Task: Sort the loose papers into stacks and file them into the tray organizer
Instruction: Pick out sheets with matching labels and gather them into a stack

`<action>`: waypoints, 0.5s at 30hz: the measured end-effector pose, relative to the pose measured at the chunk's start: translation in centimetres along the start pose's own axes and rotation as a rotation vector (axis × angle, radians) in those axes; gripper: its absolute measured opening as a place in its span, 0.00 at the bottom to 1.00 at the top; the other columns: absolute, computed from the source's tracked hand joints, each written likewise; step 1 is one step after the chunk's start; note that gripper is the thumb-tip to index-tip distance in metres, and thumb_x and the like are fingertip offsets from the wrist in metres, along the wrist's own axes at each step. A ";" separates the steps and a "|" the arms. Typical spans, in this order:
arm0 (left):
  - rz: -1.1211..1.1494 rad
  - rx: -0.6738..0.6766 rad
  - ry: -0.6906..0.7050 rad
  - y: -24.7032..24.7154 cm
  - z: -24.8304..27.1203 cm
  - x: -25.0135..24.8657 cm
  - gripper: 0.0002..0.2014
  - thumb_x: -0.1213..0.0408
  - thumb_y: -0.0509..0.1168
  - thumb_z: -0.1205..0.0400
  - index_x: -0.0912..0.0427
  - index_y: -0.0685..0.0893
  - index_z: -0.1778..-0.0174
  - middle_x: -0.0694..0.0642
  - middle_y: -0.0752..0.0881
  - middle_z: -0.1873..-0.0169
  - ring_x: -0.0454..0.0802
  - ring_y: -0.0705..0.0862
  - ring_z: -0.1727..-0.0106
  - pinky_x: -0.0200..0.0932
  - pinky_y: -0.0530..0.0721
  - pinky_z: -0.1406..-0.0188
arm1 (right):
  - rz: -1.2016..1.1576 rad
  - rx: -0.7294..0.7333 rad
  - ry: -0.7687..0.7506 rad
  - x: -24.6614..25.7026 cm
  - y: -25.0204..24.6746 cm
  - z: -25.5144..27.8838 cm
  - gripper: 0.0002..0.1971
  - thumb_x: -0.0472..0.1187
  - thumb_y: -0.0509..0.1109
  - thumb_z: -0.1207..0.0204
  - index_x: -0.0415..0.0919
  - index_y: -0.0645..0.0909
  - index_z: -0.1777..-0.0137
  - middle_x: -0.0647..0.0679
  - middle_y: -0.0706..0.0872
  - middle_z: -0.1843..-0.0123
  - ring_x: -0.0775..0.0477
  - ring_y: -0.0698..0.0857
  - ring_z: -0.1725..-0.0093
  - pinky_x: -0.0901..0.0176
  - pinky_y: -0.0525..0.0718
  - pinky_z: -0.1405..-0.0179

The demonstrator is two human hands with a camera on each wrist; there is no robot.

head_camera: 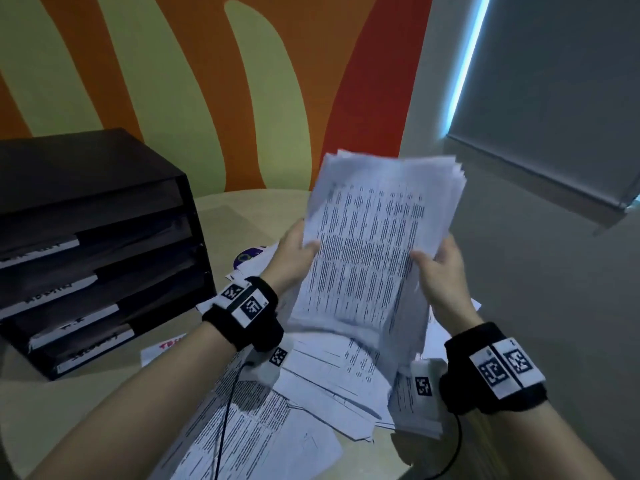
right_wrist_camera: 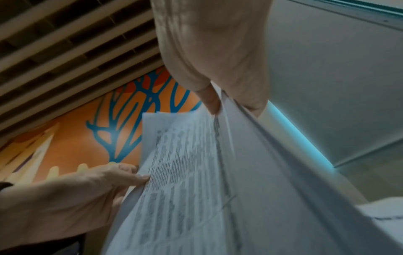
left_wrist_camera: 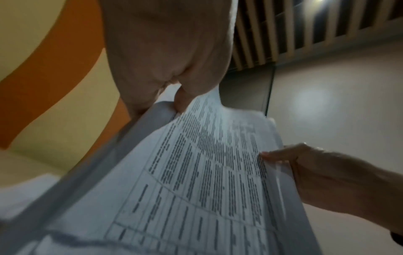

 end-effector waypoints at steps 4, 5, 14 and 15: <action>-0.030 -0.089 -0.023 -1.4 -1.1 -2.0 0.12 0.56 0.58 0.12 0.57 0.80 0.55 0.54 0.80 0.63 0.52 0.78 0.62 0.41 0.71 0.64 | -0.127 -0.064 -0.209 3.4 0.2 -0.1 0.19 0.29 0.62 0.18 0.43 0.71 0.29 0.48 0.84 0.38 0.52 0.84 0.39 0.61 0.82 0.38; -0.032 -0.106 -0.027 -1.7 -1.4 -1.9 0.12 0.53 0.59 0.12 0.57 0.79 0.54 0.53 0.81 0.62 0.51 0.79 0.61 0.41 0.72 0.63 | -0.156 -0.056 -0.225 3.8 0.2 0.1 0.18 0.29 0.65 0.19 0.44 0.73 0.31 0.48 0.85 0.40 0.54 0.85 0.41 0.64 0.83 0.41; -0.164 0.142 -0.151 -0.7 -0.7 4.0 0.15 0.67 0.59 0.13 0.62 0.69 0.30 0.53 0.80 0.52 0.50 0.80 0.52 0.44 0.78 0.58 | 0.018 0.007 0.144 -2.2 0.4 0.5 0.07 0.22 0.66 0.27 0.33 0.77 0.61 0.43 0.79 0.64 0.46 0.76 0.62 0.56 0.72 0.67; -0.171 0.119 -0.192 -1.2 -1.0 4.8 0.17 0.66 0.60 0.14 0.63 0.69 0.29 0.53 0.79 0.55 0.49 0.80 0.55 0.45 0.80 0.60 | 0.015 -0.025 0.161 -2.5 -0.2 0.4 0.06 0.22 0.65 0.29 0.31 0.75 0.62 0.42 0.75 0.64 0.47 0.73 0.62 0.56 0.68 0.67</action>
Point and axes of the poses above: each hand's wrist, its own z-axis away from the middle knuckle, its own y-axis out of the palm, x = y × z, the point moved 3 cm from there along -z, towards the middle knuckle
